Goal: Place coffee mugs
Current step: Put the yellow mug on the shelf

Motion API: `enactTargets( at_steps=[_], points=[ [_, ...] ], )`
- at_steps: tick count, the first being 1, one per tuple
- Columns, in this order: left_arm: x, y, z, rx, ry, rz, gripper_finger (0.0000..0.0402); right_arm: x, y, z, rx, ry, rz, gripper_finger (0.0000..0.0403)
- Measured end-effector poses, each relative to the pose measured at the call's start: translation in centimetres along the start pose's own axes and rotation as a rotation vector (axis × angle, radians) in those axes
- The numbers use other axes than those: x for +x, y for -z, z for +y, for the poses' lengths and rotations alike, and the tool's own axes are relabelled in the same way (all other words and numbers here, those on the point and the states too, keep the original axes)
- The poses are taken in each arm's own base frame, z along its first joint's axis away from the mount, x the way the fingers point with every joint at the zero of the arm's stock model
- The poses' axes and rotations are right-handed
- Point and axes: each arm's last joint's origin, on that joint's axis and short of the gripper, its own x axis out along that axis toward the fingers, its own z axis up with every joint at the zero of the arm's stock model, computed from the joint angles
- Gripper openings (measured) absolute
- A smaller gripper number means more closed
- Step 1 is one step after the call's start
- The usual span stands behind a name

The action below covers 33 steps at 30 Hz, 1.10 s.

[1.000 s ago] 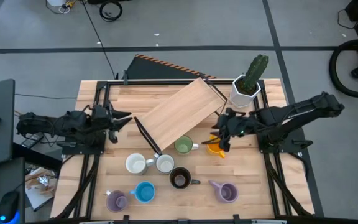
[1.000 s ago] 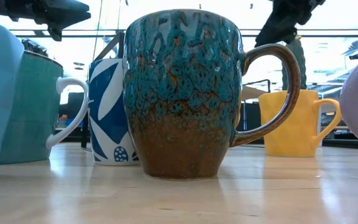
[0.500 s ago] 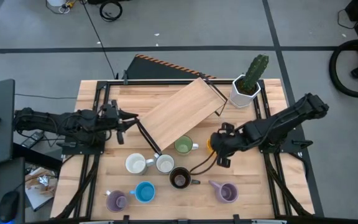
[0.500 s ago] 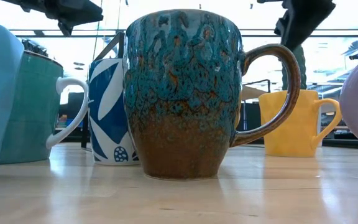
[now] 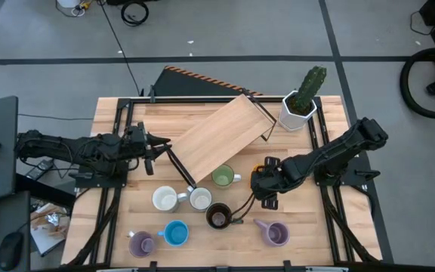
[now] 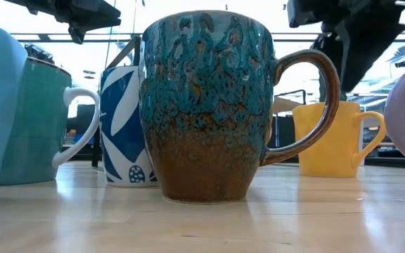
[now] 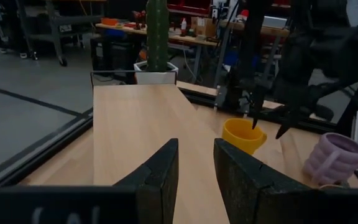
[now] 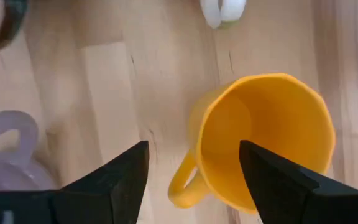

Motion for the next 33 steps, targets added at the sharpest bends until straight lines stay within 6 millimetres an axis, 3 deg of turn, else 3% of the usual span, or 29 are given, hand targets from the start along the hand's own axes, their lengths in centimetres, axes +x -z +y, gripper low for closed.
enactTargets(
  at_steps=[4, 9, 22, 28, 33],
  points=[
    [0.1, 0.1, -0.1, 0.001, 0.004, 0.008, 0.0107, 1.3, -0.4, -0.1, -0.008, -0.001, 0.051, 0.0228],
    [0.3, 0.2, -0.1, 0.008, 0.007, 0.018, 0.0107, 2.7, -0.9, -0.5, -0.001, -0.006, 0.11, 0.0166],
    [0.4, 0.3, -0.2, 0.012, 0.033, 0.033, 0.0107, 3.2, -0.7, -1.5, -0.029, -0.028, 0.157, 0.0037],
    [0.4, 0.4, -0.3, -0.018, 0.05, 0.04, 0.0107, 2.9, -0.4, -2.0, -0.04, -0.038, 0.224, 0.0026],
    [0.4, 0.4, -0.3, -0.03, 0.053, 0.042, 0.0107, 0.4, -1.2, -2.5, -0.025, -0.018, 0.276, 0.0032]
  ],
)
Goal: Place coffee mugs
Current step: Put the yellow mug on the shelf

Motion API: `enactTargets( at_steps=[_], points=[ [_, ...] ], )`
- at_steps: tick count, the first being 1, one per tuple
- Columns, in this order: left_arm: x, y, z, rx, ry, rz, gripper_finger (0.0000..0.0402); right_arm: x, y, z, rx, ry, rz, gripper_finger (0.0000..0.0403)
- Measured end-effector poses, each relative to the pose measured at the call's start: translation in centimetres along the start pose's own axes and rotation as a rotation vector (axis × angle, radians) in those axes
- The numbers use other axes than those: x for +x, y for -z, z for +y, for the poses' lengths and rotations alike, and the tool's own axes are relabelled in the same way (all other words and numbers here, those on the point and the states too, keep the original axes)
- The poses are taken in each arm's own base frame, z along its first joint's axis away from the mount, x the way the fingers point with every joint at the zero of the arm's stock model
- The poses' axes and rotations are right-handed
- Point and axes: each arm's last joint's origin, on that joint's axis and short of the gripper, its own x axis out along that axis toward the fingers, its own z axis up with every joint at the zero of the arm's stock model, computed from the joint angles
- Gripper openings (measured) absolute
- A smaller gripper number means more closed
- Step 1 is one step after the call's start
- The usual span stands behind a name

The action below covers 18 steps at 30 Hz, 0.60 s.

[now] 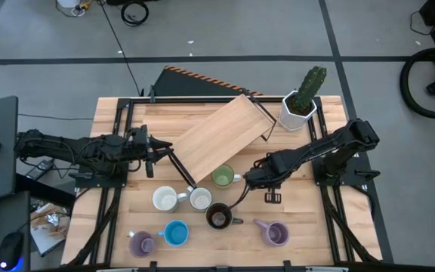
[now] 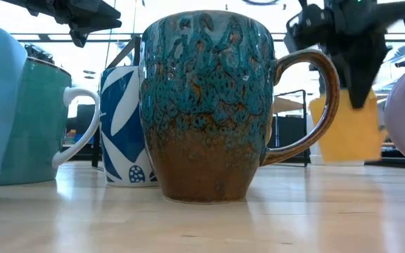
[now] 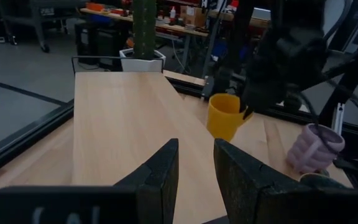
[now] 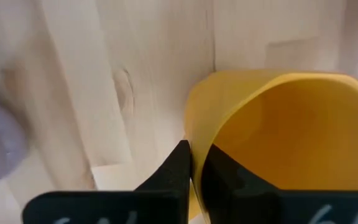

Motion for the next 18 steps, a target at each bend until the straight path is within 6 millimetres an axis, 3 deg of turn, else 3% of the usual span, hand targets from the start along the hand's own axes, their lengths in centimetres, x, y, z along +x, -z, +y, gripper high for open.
enactTargets(
  at_steps=[10, 18],
  points=[
    [0.0, 0.2, 0.0, 0.006, 0.0, 0.016, 0.0107, -6.9, 0.2, -1.8, 0.024, 0.128, 0.014, 0.0033],
    [0.2, 0.3, 0.0, 0.039, -0.004, 0.03, 0.0107, -11.4, -1.1, -5.0, 0.002, 0.139, -0.154, 0.0033]
  ],
)
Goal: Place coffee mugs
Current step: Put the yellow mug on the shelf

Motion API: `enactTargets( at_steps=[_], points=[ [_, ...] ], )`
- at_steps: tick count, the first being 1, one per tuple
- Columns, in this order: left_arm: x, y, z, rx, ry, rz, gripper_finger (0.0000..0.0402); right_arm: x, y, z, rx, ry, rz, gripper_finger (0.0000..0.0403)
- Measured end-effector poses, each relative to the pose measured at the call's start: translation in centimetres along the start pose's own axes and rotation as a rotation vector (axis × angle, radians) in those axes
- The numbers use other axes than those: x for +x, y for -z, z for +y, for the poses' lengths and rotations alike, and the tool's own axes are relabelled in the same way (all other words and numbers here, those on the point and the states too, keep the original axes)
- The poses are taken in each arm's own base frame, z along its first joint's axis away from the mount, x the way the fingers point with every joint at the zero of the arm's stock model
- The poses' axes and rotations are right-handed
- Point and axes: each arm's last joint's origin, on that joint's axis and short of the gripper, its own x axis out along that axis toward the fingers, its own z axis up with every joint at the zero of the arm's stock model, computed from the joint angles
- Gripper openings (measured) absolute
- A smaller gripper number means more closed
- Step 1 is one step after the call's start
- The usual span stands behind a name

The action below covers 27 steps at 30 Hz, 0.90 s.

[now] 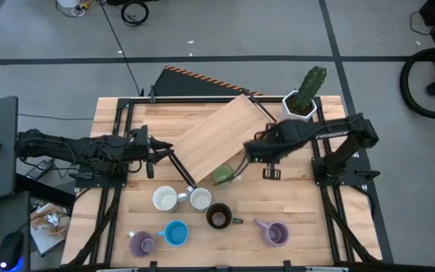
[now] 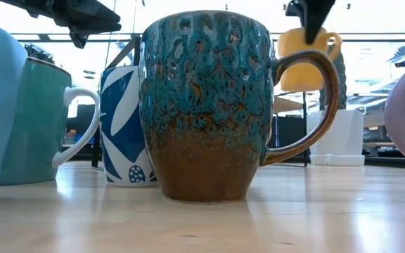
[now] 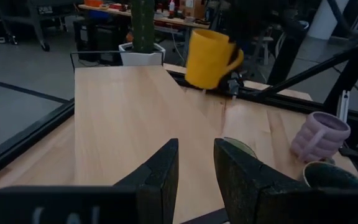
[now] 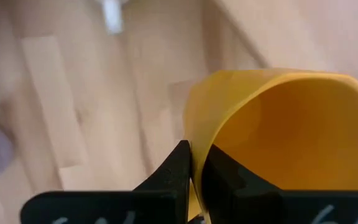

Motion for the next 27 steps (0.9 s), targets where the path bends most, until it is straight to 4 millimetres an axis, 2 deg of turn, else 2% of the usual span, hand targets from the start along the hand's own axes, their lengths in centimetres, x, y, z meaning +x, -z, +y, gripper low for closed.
enactTargets(
  at_steps=[6, 16, 22, 27],
  points=[
    [0.4, 0.1, -0.1, 0.004, -0.002, 0.009, 0.0107, -0.7, -0.9, -3.5, 0.01, 0.009, -0.043, 0.0033],
    [0.5, -0.4, -0.3, -0.025, 0.011, -0.047, 0.0107, 0.6, -1.8, -8.7, 0.0, 0.016, -0.061, 0.0033],
    [0.5, -0.4, -0.3, -0.057, 0.013, -0.055, 0.0107, 1.6, -2.5, -10.7, -0.031, -0.024, -0.08, 0.0034],
    [0.7, -0.1, -0.3, -0.069, 0.01, -0.038, 0.0107, 2.6, -2.9, -11.4, -0.048, -0.035, -0.046, 0.0034]
  ],
)
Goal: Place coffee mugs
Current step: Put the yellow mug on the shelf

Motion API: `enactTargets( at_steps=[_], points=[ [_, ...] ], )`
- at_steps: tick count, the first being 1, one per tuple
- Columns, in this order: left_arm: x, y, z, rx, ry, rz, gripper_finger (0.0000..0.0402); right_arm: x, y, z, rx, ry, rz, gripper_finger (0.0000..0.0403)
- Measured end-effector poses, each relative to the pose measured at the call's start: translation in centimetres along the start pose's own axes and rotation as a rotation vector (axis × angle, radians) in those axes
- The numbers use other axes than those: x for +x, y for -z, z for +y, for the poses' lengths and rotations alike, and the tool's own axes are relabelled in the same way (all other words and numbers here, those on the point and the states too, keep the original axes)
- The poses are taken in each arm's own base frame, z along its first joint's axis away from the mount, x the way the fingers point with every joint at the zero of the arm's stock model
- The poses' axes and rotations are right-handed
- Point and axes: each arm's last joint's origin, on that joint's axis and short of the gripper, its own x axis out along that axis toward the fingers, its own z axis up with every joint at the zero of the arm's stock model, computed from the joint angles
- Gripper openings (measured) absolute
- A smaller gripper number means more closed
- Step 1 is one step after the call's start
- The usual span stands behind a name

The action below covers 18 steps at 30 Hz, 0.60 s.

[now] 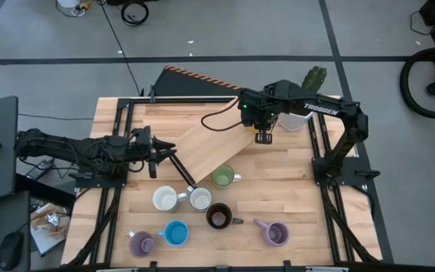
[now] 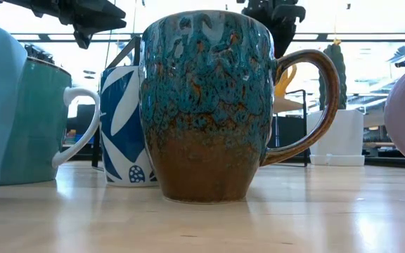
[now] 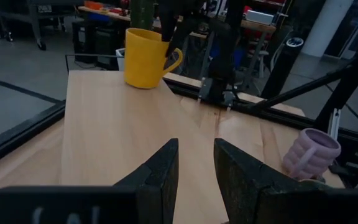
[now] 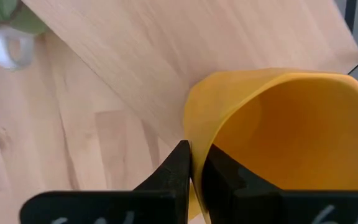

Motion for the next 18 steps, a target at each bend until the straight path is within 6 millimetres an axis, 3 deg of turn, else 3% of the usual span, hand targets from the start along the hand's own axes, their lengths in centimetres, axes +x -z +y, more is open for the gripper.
enactTargets(
  at_steps=[6, 18],
  points=[
    [0.6, 0.4, -0.1, 0.011, -0.007, 0.026, 0.0107, 0.2, -0.4, -0.3, -0.017, 0.038, -0.027, 0.0047],
    [1.9, 1.0, -0.5, 0.028, -0.015, 0.056, 0.0107, -0.7, -0.7, -0.5, -0.009, 0.065, -0.07, 0.0123]
  ],
)
